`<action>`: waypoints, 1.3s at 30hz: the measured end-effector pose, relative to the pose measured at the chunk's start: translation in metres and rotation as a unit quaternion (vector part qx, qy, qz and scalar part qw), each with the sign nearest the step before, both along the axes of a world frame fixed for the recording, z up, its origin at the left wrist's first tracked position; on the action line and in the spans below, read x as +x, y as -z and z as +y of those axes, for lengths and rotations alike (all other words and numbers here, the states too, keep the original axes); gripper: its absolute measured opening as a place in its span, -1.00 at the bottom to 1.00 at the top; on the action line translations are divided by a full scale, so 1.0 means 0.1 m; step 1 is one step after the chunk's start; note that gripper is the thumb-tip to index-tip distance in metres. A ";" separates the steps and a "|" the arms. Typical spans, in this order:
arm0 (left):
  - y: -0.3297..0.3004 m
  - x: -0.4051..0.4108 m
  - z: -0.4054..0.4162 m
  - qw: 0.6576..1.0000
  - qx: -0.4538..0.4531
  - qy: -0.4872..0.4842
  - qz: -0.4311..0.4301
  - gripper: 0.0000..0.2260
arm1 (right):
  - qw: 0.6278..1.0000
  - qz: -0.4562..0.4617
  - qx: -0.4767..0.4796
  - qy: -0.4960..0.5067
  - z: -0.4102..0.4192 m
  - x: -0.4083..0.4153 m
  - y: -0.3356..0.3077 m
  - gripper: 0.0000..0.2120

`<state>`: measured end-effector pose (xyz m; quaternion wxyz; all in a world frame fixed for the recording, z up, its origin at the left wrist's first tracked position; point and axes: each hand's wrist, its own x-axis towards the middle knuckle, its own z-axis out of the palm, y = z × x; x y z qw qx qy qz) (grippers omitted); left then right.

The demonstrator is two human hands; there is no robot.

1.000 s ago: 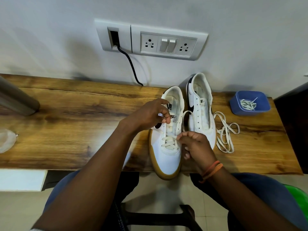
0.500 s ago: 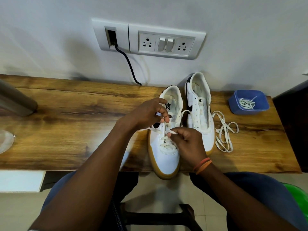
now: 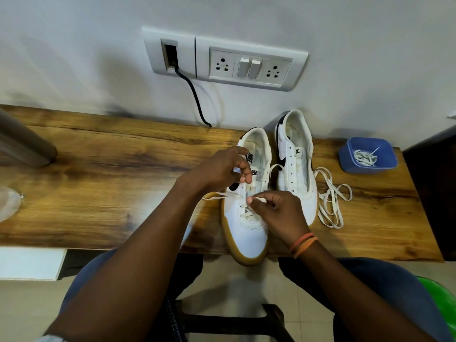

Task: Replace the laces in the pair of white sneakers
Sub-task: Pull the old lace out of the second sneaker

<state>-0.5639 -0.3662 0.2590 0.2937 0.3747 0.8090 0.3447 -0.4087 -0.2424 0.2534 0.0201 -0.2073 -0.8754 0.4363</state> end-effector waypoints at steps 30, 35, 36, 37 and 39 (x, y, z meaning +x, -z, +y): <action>-0.01 0.01 0.01 1.000 -0.006 0.009 0.021 -0.76 | 0.965 0.011 0.258 0.039 0.03 0.15 -0.04 -0.92; 0.00 0.01 0.01 1.000 -0.004 0.011 0.014 -0.74 | 0.966 -0.001 0.257 0.035 0.15 0.29 -0.09 -0.95; -0.01 0.01 0.02 1.000 -0.004 0.011 0.019 -0.74 | 0.961 0.004 0.274 0.019 0.09 0.25 -0.08 -0.90; -0.01 0.01 0.02 1.000 -0.004 0.010 0.023 -0.74 | 0.955 0.003 0.295 0.000 0.04 0.21 -0.06 -0.84; 0.00 0.01 0.02 1.000 0.000 0.009 0.027 -0.73 | 0.943 -0.009 0.331 -0.027 -0.08 0.09 0.01 -0.78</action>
